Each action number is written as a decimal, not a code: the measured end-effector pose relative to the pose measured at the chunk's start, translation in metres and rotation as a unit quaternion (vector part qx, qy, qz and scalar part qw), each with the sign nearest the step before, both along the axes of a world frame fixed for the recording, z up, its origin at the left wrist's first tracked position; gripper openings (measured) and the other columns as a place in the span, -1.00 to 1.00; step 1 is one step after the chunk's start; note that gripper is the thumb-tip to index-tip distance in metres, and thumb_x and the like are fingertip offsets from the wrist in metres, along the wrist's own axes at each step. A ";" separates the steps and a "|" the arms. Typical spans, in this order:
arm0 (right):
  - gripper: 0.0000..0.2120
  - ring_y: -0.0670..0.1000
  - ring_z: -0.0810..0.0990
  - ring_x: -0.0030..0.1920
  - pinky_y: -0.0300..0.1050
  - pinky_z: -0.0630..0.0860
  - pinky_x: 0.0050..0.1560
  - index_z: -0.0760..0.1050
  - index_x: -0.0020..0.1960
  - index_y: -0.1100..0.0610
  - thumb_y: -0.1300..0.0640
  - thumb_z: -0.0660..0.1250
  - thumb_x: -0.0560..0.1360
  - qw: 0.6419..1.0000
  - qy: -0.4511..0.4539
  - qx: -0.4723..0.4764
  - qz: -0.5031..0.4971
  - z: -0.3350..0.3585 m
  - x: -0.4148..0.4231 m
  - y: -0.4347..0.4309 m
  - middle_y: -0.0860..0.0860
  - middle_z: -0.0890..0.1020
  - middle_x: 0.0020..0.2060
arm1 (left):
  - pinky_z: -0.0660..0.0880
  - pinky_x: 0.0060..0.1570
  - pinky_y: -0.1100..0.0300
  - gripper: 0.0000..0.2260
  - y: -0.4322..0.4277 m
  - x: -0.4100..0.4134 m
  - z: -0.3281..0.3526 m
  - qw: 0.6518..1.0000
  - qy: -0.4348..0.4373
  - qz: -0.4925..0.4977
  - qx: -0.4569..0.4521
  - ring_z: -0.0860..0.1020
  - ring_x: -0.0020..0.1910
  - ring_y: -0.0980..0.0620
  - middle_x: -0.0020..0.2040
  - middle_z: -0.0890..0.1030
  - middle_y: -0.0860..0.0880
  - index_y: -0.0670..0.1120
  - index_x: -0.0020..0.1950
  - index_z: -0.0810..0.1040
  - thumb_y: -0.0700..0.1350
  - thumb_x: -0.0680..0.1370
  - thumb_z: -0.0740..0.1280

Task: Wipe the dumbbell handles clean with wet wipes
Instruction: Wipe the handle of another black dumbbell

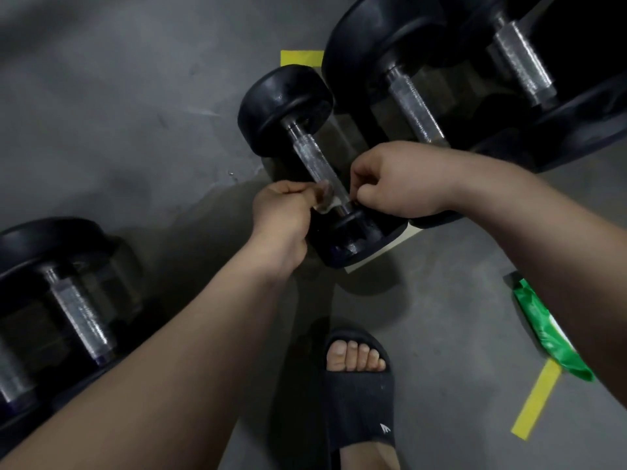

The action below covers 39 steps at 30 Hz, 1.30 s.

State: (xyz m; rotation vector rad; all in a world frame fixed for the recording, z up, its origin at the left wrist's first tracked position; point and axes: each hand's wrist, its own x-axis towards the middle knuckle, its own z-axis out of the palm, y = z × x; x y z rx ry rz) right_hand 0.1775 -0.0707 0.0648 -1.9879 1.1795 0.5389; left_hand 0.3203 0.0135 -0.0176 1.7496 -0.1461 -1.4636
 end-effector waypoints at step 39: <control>-0.85 0.15 0.52 -0.09 -0.08 0.35 -0.14 0.34 -0.21 0.07 0.10 0.16 0.54 0.963 -0.085 -0.255 0.014 -0.040 -0.001 0.042 0.01 0.44 -0.22 | 0.64 -0.34 0.11 -0.70 -0.035 -0.003 0.010 0.996 -0.033 0.014 0.081 0.71 -0.27 -0.03 -0.10 0.73 -0.12 -0.14 0.07 0.65 -0.09 0.41 0.59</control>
